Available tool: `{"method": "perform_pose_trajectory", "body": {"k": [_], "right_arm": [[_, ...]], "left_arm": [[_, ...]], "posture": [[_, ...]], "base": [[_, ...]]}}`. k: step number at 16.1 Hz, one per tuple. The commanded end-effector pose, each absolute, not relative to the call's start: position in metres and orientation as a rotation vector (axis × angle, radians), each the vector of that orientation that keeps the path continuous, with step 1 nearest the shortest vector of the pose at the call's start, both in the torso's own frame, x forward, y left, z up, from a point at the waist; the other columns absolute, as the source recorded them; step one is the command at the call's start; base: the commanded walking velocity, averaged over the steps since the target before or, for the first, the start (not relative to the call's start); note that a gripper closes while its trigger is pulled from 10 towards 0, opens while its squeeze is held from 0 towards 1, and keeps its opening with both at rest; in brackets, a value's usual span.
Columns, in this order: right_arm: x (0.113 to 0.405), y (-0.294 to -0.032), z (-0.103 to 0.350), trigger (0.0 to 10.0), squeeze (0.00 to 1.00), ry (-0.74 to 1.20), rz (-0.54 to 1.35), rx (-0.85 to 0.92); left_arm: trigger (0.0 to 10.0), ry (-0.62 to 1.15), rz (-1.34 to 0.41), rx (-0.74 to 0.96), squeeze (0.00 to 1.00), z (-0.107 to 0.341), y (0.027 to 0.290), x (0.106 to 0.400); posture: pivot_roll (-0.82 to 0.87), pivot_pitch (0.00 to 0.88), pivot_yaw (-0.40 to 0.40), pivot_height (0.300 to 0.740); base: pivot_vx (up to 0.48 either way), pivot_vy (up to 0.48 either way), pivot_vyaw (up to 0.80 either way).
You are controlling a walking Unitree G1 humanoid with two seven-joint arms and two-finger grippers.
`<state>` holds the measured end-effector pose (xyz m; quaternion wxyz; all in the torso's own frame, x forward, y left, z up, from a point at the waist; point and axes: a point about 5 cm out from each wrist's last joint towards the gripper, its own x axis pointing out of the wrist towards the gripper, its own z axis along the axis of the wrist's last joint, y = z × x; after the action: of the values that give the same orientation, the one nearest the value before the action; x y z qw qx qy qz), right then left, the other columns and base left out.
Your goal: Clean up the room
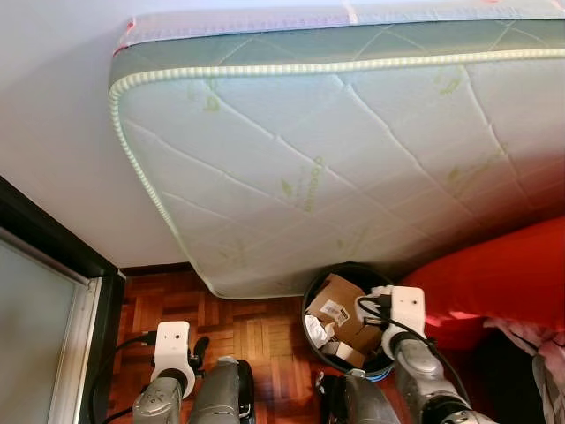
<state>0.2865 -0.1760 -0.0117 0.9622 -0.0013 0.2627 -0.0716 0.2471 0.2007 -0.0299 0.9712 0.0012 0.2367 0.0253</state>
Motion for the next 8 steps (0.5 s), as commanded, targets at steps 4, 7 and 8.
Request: {"method": "perform_pose_trajectory", "body": {"k": [4,7,8], "right_arm": [[0.2786,-0.1816,-0.0188,10.0,0.99,0.568,-0.19,0.012],[0.28,-0.1796,-0.0174,10.0,1.0,0.559,-0.195,0.012],[0.2804,-0.1795,-0.017,10.0,1.0,0.556,-0.196,0.011]], "left_arm": [[10.0,0.519,0.051,-0.012,0.0,-0.0387,0.1996,0.236],[10.0,0.516,0.05,-0.011,0.0,-0.0378,0.2003,0.2371],[10.0,0.516,0.05,-0.01,0.0,-0.0377,0.2006,0.2372]], "posture": [[0.08,0.317,-0.019,0.66],[0.08,0.317,-0.017,0.66],[0.08,0.317,-0.016,0.66]], "base": [[0.0,0.0,0.0],[0.0,0.0,0.0],[0.0,0.0,0.0]]}}
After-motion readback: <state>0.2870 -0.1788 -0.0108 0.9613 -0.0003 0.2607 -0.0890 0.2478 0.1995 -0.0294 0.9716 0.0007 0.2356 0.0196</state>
